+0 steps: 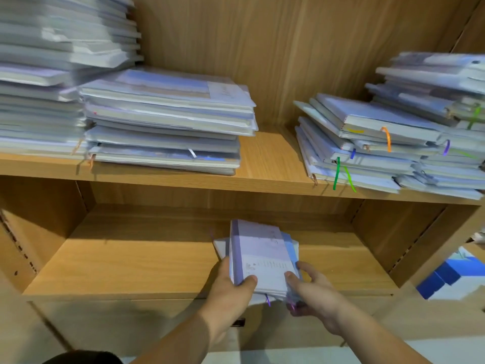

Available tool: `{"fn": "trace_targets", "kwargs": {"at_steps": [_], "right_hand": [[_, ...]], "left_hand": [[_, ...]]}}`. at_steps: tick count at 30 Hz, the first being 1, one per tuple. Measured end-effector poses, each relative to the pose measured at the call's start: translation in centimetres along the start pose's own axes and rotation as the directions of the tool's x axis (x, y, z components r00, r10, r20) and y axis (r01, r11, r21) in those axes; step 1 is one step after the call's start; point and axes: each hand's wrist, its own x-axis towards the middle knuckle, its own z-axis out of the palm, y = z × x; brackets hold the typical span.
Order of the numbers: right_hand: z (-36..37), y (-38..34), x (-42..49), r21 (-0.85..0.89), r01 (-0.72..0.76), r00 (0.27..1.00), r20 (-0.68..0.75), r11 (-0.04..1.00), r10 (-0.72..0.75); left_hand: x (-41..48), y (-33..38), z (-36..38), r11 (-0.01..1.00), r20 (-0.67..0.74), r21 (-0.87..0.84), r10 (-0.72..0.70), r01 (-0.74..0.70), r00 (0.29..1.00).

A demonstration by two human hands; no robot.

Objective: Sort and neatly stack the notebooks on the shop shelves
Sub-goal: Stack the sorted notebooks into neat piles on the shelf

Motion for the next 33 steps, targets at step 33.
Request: {"fn": "trace_targets", "kwargs": {"at_steps": [33], "right_hand": [[3.5,-1.8,0.6,-0.410,0.148,0.970,0.238,0.900,-0.051]], "left_hand": [[-0.4,-4.0,-5.5,0.981,0.128,0.134,0.125,-0.142,0.984]]}}
